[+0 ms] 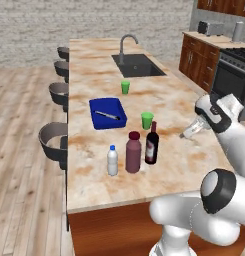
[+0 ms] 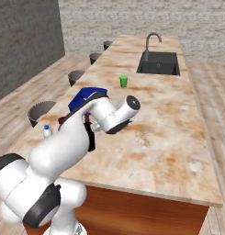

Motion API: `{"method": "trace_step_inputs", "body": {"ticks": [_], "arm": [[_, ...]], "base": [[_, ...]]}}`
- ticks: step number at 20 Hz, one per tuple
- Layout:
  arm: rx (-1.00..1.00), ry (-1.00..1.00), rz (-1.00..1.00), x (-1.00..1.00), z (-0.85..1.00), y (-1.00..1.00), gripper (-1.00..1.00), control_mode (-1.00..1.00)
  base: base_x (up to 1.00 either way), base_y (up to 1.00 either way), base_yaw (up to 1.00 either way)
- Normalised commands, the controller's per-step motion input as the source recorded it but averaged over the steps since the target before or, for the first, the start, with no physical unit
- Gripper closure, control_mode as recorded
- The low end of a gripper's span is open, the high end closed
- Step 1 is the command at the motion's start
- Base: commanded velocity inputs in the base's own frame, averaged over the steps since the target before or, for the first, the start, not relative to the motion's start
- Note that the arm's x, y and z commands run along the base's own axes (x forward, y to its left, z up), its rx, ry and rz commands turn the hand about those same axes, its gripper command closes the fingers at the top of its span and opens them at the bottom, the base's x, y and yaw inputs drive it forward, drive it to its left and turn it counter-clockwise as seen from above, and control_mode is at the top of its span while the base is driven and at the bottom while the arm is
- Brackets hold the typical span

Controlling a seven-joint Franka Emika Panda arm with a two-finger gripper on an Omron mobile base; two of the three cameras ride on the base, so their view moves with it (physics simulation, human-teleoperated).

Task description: Place the drinks on the dining counter in a tight cluster.

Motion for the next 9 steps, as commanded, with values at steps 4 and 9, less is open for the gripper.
{"method": "trace_step_inputs", "body": {"ticks": [4,9], "arm": [[-0.14,0.29,-0.33,-0.7,0.15,-0.09,-1.0,-1.0],[-0.07,0.21,-0.37,-0.88,0.33,-0.05,-1.0,-1.0]], "base": [[0.0,0.0,0.0],[0.0,0.0,0.0]]}}
